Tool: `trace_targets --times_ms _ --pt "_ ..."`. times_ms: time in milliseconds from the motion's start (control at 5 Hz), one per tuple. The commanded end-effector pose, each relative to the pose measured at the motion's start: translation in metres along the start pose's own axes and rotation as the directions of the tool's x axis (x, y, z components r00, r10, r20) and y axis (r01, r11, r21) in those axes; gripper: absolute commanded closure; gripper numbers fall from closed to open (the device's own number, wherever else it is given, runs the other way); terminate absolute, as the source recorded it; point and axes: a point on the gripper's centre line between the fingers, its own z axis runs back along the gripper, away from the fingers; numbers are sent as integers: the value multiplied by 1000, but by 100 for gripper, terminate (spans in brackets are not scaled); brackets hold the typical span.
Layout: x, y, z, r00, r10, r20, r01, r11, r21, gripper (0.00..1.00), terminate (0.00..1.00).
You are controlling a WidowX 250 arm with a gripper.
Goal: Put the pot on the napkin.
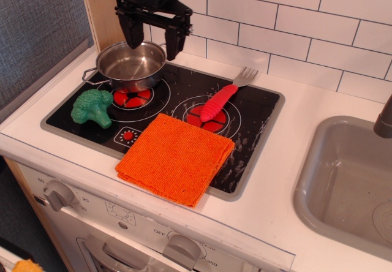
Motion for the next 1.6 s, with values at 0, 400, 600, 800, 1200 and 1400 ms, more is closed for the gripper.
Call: trace_targets --times_ms 0,400,600,800,1200,1400 --pt "2 36 -32 996 73 -42 -73 997 4 0 0" --pt "0 30 -64 990 98 -106 -102 994 -37 0 0" --pt "1 29 -66 992 80 -98 -85 995 -46 100 0" --pt "1 30 -58 994 69 -82 -72 997 -28 100 0" --pt "18 32 -19 1000 -7 15 7 1000 -26 100 0" --pt "30 27 25 990 -85 115 86 996 -3 100 0"
